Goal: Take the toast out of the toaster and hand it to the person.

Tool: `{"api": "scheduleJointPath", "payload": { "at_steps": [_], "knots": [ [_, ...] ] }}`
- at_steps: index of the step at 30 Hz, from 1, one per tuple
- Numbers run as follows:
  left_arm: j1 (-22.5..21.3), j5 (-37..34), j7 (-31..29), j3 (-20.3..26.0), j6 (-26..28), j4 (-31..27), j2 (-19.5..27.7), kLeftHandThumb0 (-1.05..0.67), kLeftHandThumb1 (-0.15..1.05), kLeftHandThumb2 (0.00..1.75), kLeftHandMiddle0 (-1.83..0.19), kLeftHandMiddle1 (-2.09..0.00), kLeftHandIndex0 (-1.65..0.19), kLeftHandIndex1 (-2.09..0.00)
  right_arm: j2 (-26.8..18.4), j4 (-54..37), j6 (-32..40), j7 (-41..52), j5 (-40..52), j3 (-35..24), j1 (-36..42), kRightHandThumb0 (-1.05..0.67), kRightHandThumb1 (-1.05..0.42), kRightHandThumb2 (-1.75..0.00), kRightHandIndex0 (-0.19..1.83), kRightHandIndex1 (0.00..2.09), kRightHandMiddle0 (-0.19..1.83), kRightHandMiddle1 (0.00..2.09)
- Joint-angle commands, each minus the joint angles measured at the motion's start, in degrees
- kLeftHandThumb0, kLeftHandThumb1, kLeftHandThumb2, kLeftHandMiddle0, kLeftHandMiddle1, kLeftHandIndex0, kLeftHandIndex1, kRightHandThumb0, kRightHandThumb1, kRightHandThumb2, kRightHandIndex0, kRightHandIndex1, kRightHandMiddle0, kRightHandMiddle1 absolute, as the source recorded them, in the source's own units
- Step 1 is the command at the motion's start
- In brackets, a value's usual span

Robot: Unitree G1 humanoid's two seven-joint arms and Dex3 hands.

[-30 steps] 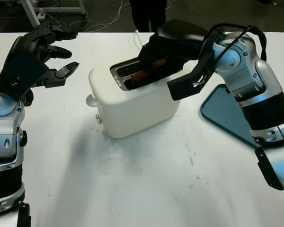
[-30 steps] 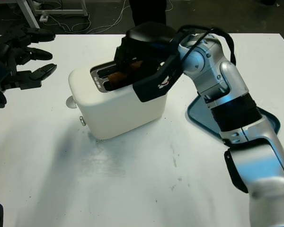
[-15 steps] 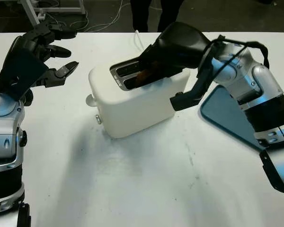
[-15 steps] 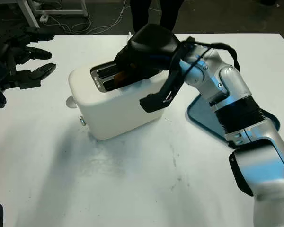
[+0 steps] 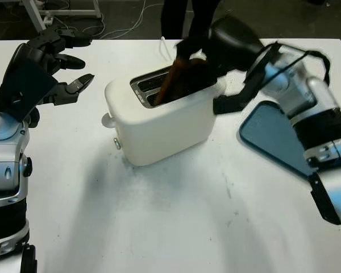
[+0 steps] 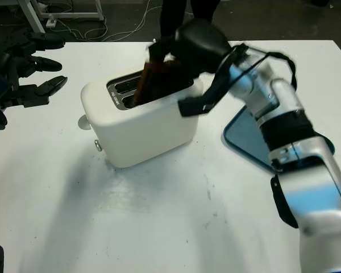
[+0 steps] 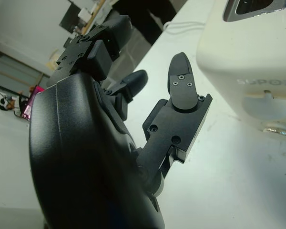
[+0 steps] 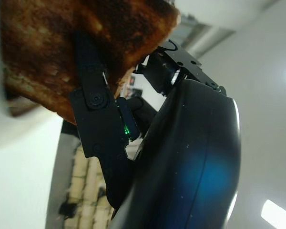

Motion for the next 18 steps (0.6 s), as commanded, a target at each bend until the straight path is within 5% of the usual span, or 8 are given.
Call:
{"api": "scheduleJointPath", "payload": {
  "at_steps": [1,18],
  "knots": [
    [0.7,-0.4,0.0,0.2,-0.2,-0.3,0.3,-0.11,0.63,0.59,-0.24,-1.00,-0.35,-0.63,0.2,2.6,0.8,1.5,3.4,-2.2,-2.7,-0.29,-0.92,-0.31,0.98,1.75,0.71,1.75],
    [0.4,-0.2,0.3,0.3,0.7,-0.5,0.4,-0.14,0.65,0.57,-0.22,-0.98,-0.32,-0.60,0.0,21.1,7.1,5.3,16.5,-13.5,-15.0,-0.49,-0.92,-0.27,1.16,1.75,0.92,1.75]
  ]
}}
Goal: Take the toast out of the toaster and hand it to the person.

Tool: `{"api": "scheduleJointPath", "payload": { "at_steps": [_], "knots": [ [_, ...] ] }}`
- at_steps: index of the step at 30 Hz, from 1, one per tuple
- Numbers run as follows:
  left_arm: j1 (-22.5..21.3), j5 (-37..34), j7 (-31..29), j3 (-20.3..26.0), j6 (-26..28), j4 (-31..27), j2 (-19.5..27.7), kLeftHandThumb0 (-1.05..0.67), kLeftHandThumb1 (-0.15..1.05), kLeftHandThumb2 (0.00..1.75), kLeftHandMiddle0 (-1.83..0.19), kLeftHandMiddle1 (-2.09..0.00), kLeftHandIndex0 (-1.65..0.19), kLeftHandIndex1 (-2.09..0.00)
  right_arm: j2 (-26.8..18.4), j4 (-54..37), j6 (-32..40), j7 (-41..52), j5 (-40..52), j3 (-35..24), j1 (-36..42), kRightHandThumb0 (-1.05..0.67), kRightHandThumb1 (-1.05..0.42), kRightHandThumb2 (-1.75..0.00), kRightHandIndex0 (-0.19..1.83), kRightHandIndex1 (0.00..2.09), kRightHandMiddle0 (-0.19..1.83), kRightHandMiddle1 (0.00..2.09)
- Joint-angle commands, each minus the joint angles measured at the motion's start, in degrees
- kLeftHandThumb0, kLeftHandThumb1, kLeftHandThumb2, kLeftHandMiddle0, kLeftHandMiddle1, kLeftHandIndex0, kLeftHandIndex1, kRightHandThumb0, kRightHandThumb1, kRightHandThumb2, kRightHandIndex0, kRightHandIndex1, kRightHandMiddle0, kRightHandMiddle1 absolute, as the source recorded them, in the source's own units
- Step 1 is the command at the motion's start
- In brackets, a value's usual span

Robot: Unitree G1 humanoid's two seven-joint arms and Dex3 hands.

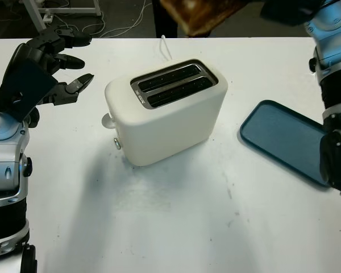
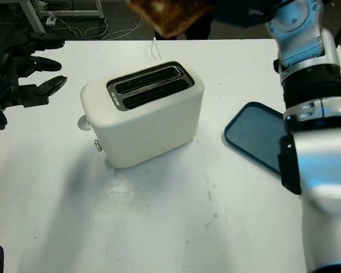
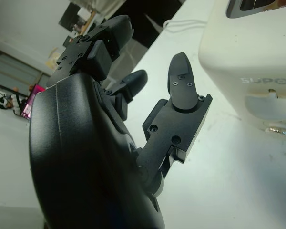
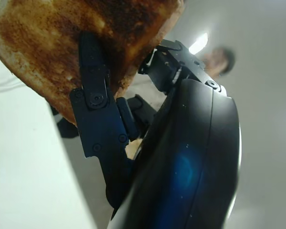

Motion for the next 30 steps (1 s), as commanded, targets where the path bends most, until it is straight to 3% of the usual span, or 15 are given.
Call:
{"api": "scheduleJointPath", "payload": {
  "at_steps": [1,8,14,19,22,30],
  "knots": [
    [0.4,-0.3,0.1,0.2,0.4,-0.4,0.3,-0.12,0.65,0.57,-0.22,-0.98,-0.32,-0.60,0.4,3.5,4.2,-0.7,2.0,-1.6,-2.1,-0.48,-0.92,-0.26,1.15,1.75,0.91,1.75],
    [0.3,-0.3,0.0,0.2,-0.1,-0.1,0.4,-0.11,0.65,0.56,-0.22,-0.98,-0.33,-0.59,1.0,12.0,14.0,-5.9,5.6,-6.0,-2.8,-0.42,-0.92,-0.28,1.08,1.75,0.78,1.75],
    [0.3,-0.9,-0.2,0.5,0.1,0.0,0.2,-0.10,0.66,0.56,-0.22,-0.98,-0.33,-0.59,2.5,15.4,15.8,-11.1,6.7,-7.8,0.1,-0.30,-0.92,-0.36,1.02,1.75,0.78,1.75],
    [0.3,-0.3,-0.1,0.1,-0.9,0.4,0.4,-0.11,0.65,0.56,-0.23,-0.99,-0.34,-0.59,3.9,16.8,19.2,-14.9,9.7,-11.2,0.7,-0.23,-0.92,-0.36,0.90,1.75,0.55,1.75],
    [0.2,-0.7,-0.1,0.2,0.1,0.1,0.1,-0.09,0.65,0.57,-0.23,-0.99,-0.34,-0.59,4.6,17.2,20.7,-17.4,10.6,-12.3,1.1,-0.21,-0.92,-0.36,0.84,1.75,0.31,1.75],
    [0.3,-0.4,0.0,0.0,-0.9,0.5,0.1,-0.08,0.65,0.57,-0.22,-0.99,-0.35,-0.59,6.7,18.3,20.1,-21.5,12.0,-14.7,2.7,-0.10,-0.92,-0.41,0.77,1.75,0.33,1.74]
  ]
}}
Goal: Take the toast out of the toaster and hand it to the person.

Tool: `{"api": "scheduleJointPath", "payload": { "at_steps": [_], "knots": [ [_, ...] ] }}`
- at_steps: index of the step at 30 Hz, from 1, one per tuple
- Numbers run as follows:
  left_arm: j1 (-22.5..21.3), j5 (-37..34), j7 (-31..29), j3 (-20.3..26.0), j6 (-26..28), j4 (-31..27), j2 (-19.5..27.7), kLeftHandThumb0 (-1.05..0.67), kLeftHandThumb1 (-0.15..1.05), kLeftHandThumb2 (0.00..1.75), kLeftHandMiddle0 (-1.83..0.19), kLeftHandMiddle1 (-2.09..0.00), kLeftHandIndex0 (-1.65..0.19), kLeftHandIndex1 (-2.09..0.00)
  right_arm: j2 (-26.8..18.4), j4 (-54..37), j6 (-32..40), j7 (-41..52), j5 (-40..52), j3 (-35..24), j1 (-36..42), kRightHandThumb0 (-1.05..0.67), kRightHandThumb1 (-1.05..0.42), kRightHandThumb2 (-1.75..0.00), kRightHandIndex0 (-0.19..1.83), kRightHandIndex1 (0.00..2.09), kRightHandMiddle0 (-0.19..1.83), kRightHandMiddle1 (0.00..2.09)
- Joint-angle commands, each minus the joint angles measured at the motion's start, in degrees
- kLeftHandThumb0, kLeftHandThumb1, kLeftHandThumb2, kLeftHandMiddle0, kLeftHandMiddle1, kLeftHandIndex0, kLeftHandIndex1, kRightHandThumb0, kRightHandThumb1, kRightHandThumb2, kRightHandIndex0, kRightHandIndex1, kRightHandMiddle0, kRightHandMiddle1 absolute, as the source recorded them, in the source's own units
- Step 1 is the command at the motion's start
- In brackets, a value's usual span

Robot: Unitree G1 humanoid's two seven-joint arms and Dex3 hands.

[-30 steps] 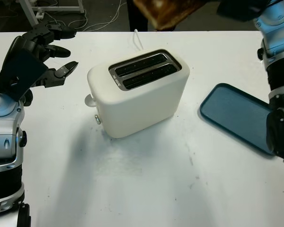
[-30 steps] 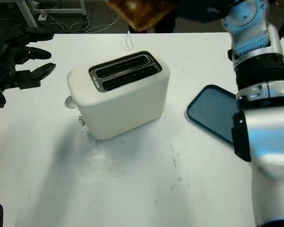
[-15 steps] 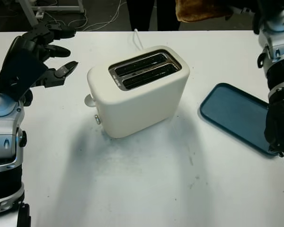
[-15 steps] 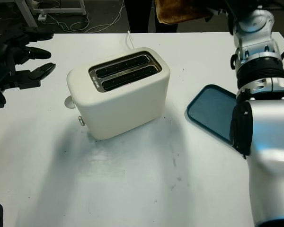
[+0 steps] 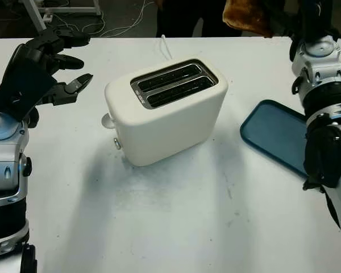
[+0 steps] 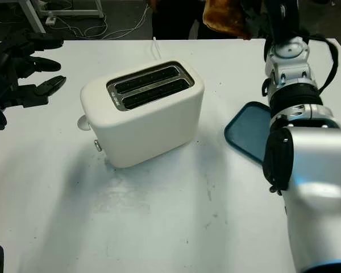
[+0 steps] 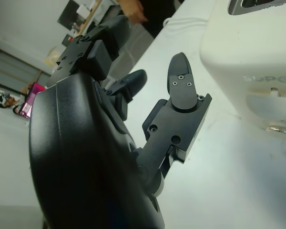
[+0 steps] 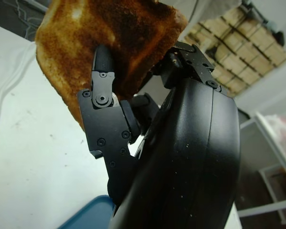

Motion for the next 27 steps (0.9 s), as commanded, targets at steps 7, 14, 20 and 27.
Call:
{"api": "scheduleJointPath", "payload": {
  "at_steps": [7,14,20,27],
  "knots": [
    [0.2,-0.5,0.0,0.0,0.3,-0.5,0.1,-0.08,0.64,0.59,-0.21,-1.00,-0.34,-0.60,1.0,1.4,3.6,-6.7,-2.6,2.5,1.4,-0.16,-0.92,-0.39,0.67,1.75,0.25,1.75],
    [0.2,-0.7,-0.3,0.2,-0.7,0.1,0.2,-0.07,0.63,0.61,-0.21,-1.00,-0.34,-0.60,2.5,1.8,4.4,-8.3,-1.5,1.4,2.2,-0.18,-0.92,-0.36,0.58,1.75,0.18,1.58],
    [-0.1,-0.7,-0.2,-0.1,-0.6,0.2,0.1,-0.08,0.62,0.63,-0.20,-1.01,-0.33,-0.60,3.6,2.0,4.1,-6.9,-0.7,0.2,3.4,-0.12,-0.92,-0.33,0.49,1.75,0.21,1.38],
    [-0.3,-0.8,-0.4,-0.1,-1.4,0.8,0.2,-0.08,0.61,0.65,-0.20,-1.03,-0.34,-0.61,4.6,2.0,4.2,-6.4,-3.2,2.9,4.8,-0.14,-0.92,-0.37,0.65,1.75,0.30,1.73]
  ]
}}
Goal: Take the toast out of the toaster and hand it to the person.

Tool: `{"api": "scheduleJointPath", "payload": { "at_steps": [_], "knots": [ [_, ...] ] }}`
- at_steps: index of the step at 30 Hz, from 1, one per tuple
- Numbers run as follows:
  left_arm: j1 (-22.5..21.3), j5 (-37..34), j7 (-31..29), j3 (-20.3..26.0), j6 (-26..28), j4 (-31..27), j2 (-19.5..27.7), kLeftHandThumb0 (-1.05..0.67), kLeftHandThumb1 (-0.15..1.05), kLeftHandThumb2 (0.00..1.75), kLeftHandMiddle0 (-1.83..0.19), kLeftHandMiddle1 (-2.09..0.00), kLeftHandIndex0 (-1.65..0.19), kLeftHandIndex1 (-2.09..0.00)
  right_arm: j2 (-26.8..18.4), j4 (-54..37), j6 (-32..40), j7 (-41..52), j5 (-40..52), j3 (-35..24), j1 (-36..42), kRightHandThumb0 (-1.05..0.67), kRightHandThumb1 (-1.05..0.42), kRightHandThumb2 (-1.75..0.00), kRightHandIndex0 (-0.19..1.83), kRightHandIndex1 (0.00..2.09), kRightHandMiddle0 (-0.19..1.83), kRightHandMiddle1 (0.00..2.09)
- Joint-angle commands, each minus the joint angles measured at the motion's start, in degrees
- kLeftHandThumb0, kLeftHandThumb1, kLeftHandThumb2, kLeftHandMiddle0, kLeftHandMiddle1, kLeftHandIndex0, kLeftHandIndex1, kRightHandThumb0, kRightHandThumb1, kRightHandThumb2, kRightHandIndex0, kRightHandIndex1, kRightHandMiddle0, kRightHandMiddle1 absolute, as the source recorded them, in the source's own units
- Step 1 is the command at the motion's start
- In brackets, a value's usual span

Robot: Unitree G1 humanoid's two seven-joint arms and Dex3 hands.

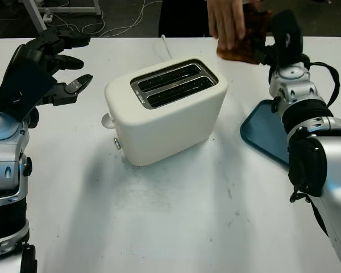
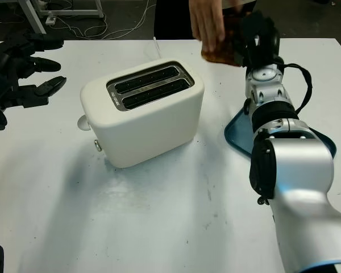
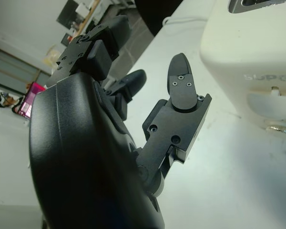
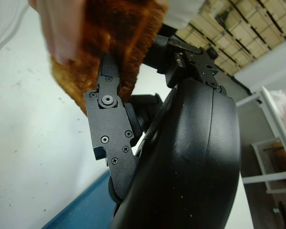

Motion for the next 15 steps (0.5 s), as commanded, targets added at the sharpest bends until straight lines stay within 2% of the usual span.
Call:
{"api": "scheduleJointPath", "payload": {
  "at_steps": [1,4,8,9,10,11,13,15],
  "knots": [
    [-0.3,-0.8,-0.3,0.0,-1.3,0.3,0.1,-0.08,0.60,0.65,-0.21,-1.03,-0.34,-0.62,0.6,0.1,-0.2,0.3,0.1,0.0,1.1,-0.12,-0.92,-0.38,0.64,1.75,0.26,1.74],
    [-0.2,-1.1,-0.4,0.1,-1.7,0.5,0.1,-0.10,0.59,0.67,-0.21,-1.05,-0.34,-0.63,0.8,0.1,-1.0,1.4,-0.8,1.1,2.0,-0.09,-0.92,-0.38,0.60,1.75,0.12,1.74],
    [0.1,-1.1,-0.2,-0.1,-2.1,0.6,0.6,-0.10,0.58,0.68,-0.20,-1.06,-0.33,-0.64,1.4,0.1,-0.6,1.8,0.1,0.7,2.3,-0.09,-0.92,-0.37,0.55,1.75,0.06,1.72],
    [0.1,-1.2,-0.2,-0.1,-2.2,0.6,0.6,-0.10,0.58,0.69,-0.20,-1.07,-0.33,-0.64,1.6,0.1,-0.3,1.8,0.4,0.5,2.3,-0.09,-0.92,-0.37,0.52,1.75,0.05,1.64],
    [0.1,-1.2,-0.2,0.0,-2.0,0.6,0.5,-0.10,0.58,0.69,-0.19,-1.07,-0.33,-0.65,1.7,0.1,-0.2,1.7,0.6,0.3,2.3,-0.09,-0.92,-0.36,0.49,1.75,0.11,1.40],
    [0.1,-1.2,-0.1,0.0,-1.9,0.5,0.5,-0.10,0.57,0.69,-0.19,-1.07,-0.33,-0.65,1.7,0.2,0.0,1.5,0.7,0.3,2.3,-0.09,-0.92,-0.35,0.47,1.75,0.15,1.28],
    [0.2,-1.0,0.0,-0.1,-2.1,0.5,0.6,-0.10,0.57,0.70,-0.19,-1.07,-0.33,-0.65,1.7,0.2,0.4,1.4,0.5,0.4,2.2,-0.09,-0.92,-0.34,0.46,1.75,0.09,1.50],
    [0.2,-1.0,-0.1,0.0,-2.4,0.7,0.7,-0.10,0.57,0.70,-0.20,-1.07,-0.33,-0.66,1.7,0.2,0.7,1.0,0.0,0.9,2.2,-0.12,-0.92,-0.35,0.42,1.75,0.10,1.44]
  ]
}}
